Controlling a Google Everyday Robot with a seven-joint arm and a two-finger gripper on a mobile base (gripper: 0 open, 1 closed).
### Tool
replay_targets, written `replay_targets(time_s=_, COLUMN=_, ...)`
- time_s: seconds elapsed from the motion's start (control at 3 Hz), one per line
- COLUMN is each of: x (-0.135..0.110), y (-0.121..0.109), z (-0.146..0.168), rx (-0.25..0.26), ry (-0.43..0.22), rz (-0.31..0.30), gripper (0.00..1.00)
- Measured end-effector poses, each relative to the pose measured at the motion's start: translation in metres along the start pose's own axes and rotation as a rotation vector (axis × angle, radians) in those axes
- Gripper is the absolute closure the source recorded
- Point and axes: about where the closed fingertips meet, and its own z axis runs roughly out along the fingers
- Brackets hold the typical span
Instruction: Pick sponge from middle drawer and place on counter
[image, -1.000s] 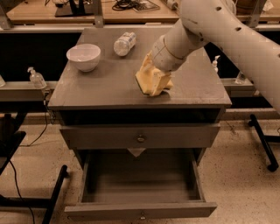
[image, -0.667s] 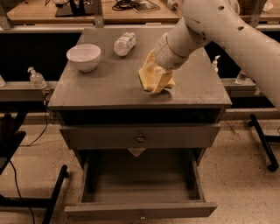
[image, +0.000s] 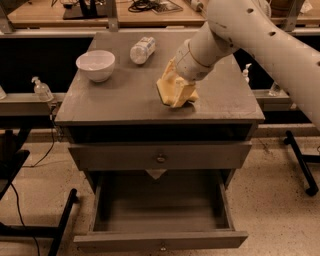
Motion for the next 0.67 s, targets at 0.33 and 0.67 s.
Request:
replay_targets(time_s=0.33, x=-0.0008, y=0.0006, z=0.0022, rx=-0.003, ry=-0.002, rz=-0.001, gripper=0.20)
replay_targets(time_s=0.67, x=-0.0039, y=0.0010, z=0.0033, rx=-0.010, ry=0.006, rz=-0.019, gripper=0.01)
